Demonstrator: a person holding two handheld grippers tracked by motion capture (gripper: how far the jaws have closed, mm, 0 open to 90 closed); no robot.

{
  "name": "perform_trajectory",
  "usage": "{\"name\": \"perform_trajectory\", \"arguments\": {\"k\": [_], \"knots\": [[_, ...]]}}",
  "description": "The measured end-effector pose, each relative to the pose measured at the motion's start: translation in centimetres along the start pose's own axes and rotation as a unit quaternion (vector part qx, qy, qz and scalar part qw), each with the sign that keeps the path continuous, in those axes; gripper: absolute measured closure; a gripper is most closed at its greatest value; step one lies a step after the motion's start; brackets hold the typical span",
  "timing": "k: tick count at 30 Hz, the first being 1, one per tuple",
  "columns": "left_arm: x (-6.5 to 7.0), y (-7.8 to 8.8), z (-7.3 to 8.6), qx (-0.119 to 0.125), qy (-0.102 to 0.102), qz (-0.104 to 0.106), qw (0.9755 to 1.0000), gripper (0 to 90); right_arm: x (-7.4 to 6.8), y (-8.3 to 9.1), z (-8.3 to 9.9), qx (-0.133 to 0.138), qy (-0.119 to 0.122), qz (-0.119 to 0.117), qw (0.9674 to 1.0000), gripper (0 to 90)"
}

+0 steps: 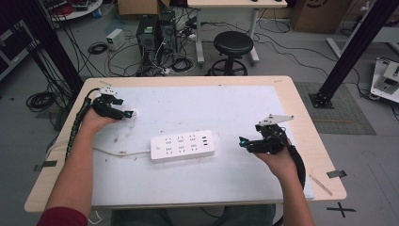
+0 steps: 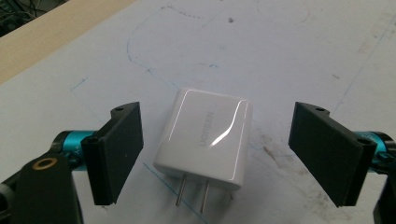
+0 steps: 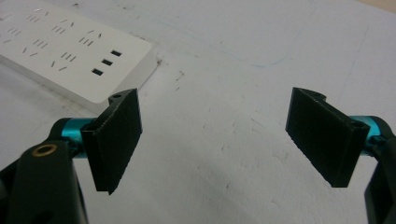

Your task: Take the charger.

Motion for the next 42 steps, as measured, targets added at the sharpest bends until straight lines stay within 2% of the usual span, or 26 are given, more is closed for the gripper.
{"name": "perform_trajectory", "arguments": {"k": [2, 6, 7, 9, 18, 19, 23, 25, 35, 37, 38, 42], "knots": [[-0.1, -0.3, -0.1, 0.005, -0.004, -0.001, 1.0000, 17.9, 0.0, 0.0, 0.0, 0.000, 0.001, 0.001, 1.0000, 18.9], [-0.2, -0.5, 0.0, 0.008, 0.001, 0.002, 1.0000, 17.9, -0.1, 0.1, 0.0, -0.001, 0.000, 0.003, 1.0000, 18.9], [-0.3, -1.0, 0.4, -0.002, 0.007, 0.006, 1.0000, 17.9, -0.1, 0.1, 0.0, -0.001, 0.000, 0.003, 1.0000, 18.9], [-0.3, -1.2, 0.6, -0.011, 0.007, 0.004, 0.9999, 17.9, -0.2, 0.1, 0.1, -0.003, -0.002, 0.006, 1.0000, 18.9], [-0.3, -1.2, 0.7, -0.008, 0.007, 0.011, 0.9999, 22.0, -0.4, 0.1, 0.0, -0.003, 0.000, 0.005, 1.0000, 18.9], [-0.4, -1.4, 1.0, -0.015, 0.008, 0.013, 0.9998, 23.4, -0.5, 0.1, -0.1, -0.004, 0.001, 0.006, 1.0000, 18.9], [-0.5, -1.5, 1.2, -0.019, 0.010, 0.011, 0.9997, 25.3, -0.5, 0.1, 0.0, -0.003, 0.001, 0.006, 1.0000, 18.9], [-0.4, -1.7, 1.4, -0.028, 0.004, 0.012, 0.9995, 29.7, -0.4, 0.2, 0.1, -0.002, -0.002, 0.008, 1.0000, 18.9], [-0.4, -1.7, 1.3, -0.029, -0.005, 0.005, 0.9996, 35.5, -0.4, 0.6, 0.3, -0.001, -0.004, 0.011, 0.9999, 18.9], [-0.2, -1.7, 1.2, -0.025, -0.007, 0.013, 0.9996, 40.9, -0.4, 0.5, 0.4, -0.004, -0.004, 0.012, 0.9999, 18.9], [-0.2, -1.7, 1.2, -0.026, -0.009, 0.010, 0.9996, 42.3, -0.4, 0.5, 0.4, -0.003, -0.006, 0.012, 0.9999, 18.9], [-0.2, -1.6, 1.2, -0.029, -0.010, 0.004, 0.9995, 42.4, -0.4, 0.5, 0.4, -0.003, -0.004, 0.012, 0.9999, 18.9]]}}
Point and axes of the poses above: each handheld gripper's, and its own axes: y roughly backward along the jaws, z roughly out of its underside, x roughly to its right, the point moved 8 cm from there along -y, roughly forward along the jaws, and after that the axes turned 11 degrees about -x, right-handed, at the moved point
